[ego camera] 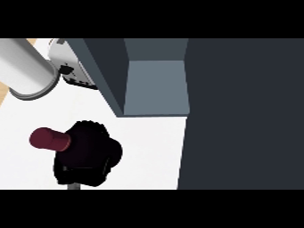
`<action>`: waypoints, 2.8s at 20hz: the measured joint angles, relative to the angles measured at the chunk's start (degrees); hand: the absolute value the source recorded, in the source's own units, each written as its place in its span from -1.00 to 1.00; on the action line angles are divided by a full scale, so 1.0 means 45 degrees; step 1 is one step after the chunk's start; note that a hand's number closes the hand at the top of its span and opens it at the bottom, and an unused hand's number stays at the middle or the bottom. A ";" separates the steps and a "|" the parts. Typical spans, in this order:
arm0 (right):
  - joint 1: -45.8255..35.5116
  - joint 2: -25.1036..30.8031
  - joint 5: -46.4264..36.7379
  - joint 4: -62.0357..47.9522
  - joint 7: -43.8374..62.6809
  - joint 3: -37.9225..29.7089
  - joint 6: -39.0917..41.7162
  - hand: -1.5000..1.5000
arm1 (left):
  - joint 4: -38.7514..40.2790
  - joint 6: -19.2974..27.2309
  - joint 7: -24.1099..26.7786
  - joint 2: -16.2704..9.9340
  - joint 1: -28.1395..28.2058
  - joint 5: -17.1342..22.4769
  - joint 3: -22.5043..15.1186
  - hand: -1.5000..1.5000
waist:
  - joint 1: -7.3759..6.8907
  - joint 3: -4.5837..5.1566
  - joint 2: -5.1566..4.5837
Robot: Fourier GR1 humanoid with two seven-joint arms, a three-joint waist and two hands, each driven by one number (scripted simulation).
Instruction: Pick up the wine, place it into the cabinet and close the cabinet
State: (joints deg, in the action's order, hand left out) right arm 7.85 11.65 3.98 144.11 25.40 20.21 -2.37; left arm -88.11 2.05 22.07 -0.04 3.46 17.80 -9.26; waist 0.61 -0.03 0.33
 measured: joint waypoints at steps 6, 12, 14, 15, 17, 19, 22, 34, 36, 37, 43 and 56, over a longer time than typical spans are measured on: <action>0.0249 0.0071 0.0031 0.0008 -0.0159 -0.0200 0.0194 -1.00 | -0.1301 0.2602 -0.1528 0.0005 -0.0960 -0.0004 -0.1768 1.00 | 0.0063 0.0000 -0.0012; 0.0244 0.0114 0.0094 -0.0021 -0.0243 -0.0570 0.0434 -1.00 | -0.0866 0.5206 -0.3111 0.0006 -0.3425 0.0349 -0.2472 1.00 | 0.0144 -0.0001 -0.0044; 0.0317 0.0130 0.0125 -0.0001 -0.0251 -0.0626 0.0522 -1.00 | -0.0483 0.5694 -0.3346 0.0006 -0.4056 0.0462 -0.2481 1.00 | 0.0159 0.0002 -0.0048; 0.0392 0.0110 0.0136 -0.0014 -0.0380 -0.0702 0.0593 -1.00 | -0.0273 0.5776 -0.3461 0.0006 -0.4262 0.0480 -0.2423 1.00 | 0.0144 0.0001 -0.0050; 0.0598 0.0065 0.0161 0.0009 -0.0455 -0.0607 0.0645 -1.00 | 0.0103 0.6256 -0.3496 0.0007 -0.4669 0.0472 -0.2605 1.00 | 0.0178 0.0003 -0.0046; 0.0651 -0.0036 0.0158 -0.0018 -0.0568 -0.0512 0.0674 -1.00 | 0.0826 0.6484 -0.3436 0.0007 -0.5240 0.0630 -0.2568 1.00 | 0.0177 0.0004 -0.0057; 0.0592 -0.0040 0.0187 0.0010 -0.0438 -0.0574 0.0690 -1.00 | 0.1700 0.6835 -0.3243 0.0007 -0.5827 0.0732 -0.2603 1.00 | 0.0183 0.0008 -0.0064; 0.0559 -0.0100 0.0308 -0.0019 -0.0488 -0.0915 0.1101 -1.00 | 0.5754 0.7318 -0.0446 0.0007 -0.6997 0.2924 -0.3503 1.00 | 0.0308 0.0017 -0.0107; 0.0616 -0.0219 0.0311 -0.0063 -0.0643 -0.0895 0.1134 -1.00 | 0.6322 0.7271 0.0139 0.0008 -0.7115 0.3514 -0.3726 1.00 | 0.0323 0.0018 -0.0112; 0.0630 -0.0208 0.0329 -0.0055 -0.0605 -0.0919 0.1176 -1.00 | 0.6521 0.7369 0.0346 0.0007 -0.7252 0.3796 -0.3824 1.00 | 0.0341 0.0018 -0.0112; 0.0820 -0.0282 0.0376 -0.0043 -0.0672 -0.0822 0.1363 -1.00 | 0.8324 0.6581 0.1591 0.0007 -0.8050 0.5379 -0.3500 1.00 | 0.0420 0.0022 -0.0130; 0.0823 -0.0398 0.0470 -0.0057 -0.0567 -0.1215 0.1584 -1.00 | 1.1026 0.6476 0.1689 0.0011 -1.0448 0.7229 -0.3327 1.00 | 0.0369 0.0019 -0.0152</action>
State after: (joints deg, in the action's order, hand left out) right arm 11.56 9.86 6.09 143.85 22.85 14.75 4.75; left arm -38.49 31.19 29.67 0.01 -43.56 50.33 -24.23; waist 2.27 0.05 -0.35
